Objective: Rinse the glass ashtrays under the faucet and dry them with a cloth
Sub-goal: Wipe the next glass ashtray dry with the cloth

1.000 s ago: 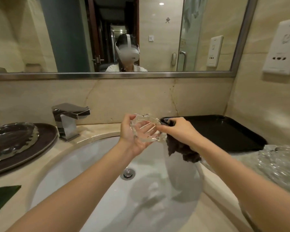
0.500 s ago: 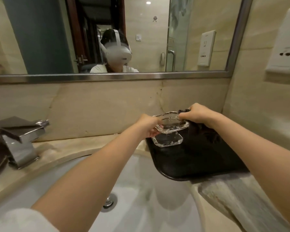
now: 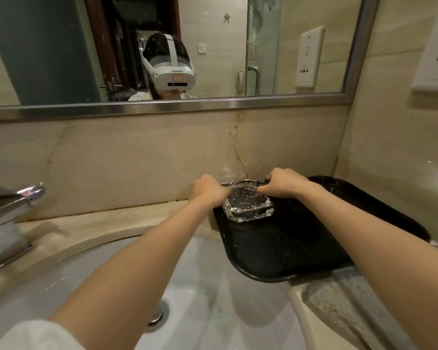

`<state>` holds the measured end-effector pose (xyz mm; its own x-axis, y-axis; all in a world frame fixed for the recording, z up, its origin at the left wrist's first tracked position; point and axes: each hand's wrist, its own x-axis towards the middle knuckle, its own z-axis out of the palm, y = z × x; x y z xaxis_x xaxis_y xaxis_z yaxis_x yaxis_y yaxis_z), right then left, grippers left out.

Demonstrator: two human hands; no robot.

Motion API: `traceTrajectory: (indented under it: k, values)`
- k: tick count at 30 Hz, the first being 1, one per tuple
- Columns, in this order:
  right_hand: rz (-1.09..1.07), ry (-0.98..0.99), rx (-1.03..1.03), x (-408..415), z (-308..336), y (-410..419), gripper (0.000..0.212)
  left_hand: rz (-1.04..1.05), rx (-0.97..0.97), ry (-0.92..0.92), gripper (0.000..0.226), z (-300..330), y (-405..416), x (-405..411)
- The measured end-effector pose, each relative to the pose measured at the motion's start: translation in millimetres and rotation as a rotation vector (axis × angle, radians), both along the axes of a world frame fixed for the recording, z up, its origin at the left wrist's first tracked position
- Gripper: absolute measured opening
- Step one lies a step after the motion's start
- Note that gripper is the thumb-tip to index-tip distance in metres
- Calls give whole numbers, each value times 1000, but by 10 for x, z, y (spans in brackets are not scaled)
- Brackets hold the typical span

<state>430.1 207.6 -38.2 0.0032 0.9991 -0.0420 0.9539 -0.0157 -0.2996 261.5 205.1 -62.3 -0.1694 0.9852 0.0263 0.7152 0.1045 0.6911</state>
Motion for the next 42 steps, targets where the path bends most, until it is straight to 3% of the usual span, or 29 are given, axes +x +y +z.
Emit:
traceTrajectory:
  k: [7, 10, 14, 21, 27, 31, 34, 38, 42]
  values:
    - [24, 49, -70, 46, 17, -3, 37, -31, -22, -31, 37, -90, 0, -57]
    - [-6, 124, -87, 83, 5, -29, 48, -26, 2, 25, 44, -63, -47, -76]
    - [-75, 100, 52, 121, 48, -149, 53, 15, 103, 29, 41, 74, -192, -82]
    - [-193, 183, 326, 15, 285, -858, 32, -137, 342, -180, 15, 312, -821, 176]
    - [-262, 313, 619, 84, 245, -1969, 30, -363, 356, -518, 12, 392, -1401, 743]
    - [-259, 469, 673, 244, -4, -2594, 20, -500, 188, -626, 16, 395, -1722, 1219]
    - [-285, 522, 619, 383, -207, -2840, 18, -652, 6, -525, 11, 307, -1848, 1562]
    - [-310, 625, 618, 579, -233, -3006, 9, -666, -237, -465, 22, 283, -1882, 1824]
    - [-292, 661, 654, 659, -196, -3097, 10, -697, -269, -275, 29, 293, -1791, 1986]
